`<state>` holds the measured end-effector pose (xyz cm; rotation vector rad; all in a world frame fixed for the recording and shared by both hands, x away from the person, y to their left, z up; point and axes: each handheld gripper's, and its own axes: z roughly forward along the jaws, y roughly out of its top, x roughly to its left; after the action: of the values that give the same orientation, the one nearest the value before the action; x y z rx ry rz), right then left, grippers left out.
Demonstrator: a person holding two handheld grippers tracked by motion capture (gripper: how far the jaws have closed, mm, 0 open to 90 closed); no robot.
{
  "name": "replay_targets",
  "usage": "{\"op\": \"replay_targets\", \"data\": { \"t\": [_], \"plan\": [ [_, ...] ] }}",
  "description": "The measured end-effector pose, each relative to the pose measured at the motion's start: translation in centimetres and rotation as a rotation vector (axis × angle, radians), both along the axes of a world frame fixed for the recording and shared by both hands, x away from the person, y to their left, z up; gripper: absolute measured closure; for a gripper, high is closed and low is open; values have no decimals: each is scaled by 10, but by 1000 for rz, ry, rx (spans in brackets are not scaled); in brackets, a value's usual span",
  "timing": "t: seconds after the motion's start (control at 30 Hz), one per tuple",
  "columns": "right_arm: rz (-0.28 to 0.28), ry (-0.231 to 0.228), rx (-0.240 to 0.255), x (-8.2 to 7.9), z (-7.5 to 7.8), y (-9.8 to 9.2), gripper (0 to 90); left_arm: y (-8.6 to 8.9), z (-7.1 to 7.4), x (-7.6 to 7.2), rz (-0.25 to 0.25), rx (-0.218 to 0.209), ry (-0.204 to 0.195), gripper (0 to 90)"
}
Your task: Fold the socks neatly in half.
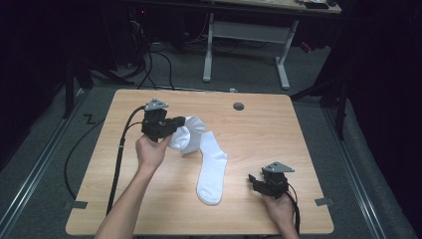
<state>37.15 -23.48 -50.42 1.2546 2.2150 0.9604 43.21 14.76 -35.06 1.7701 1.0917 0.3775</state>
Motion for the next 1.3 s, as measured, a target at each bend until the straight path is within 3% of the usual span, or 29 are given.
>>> {"op": "replay_targets", "data": {
  "t": [0.27,0.47,0.6,0.97,1.13,1.3],
  "plan": [
    [0,1,1,0,0,0,379,-16,7,9,-11,3,-16,856],
    [2,0,0,0,0,0,378,-26,15,24,-21,-2,-23,855],
    [2,1,0,0,0,0,378,-40,19,34,-25,26,-35,855],
    [2,1,1,0,0,0,377,-50,14,51,-15,19,-37,855],
    [2,2,1,0,0,0,377,-57,11,50,-23,34,-57,854],
    [1,0,-1,0,0,0,377,-65,-8,38,-64,50,-41,854]
  ]
}}
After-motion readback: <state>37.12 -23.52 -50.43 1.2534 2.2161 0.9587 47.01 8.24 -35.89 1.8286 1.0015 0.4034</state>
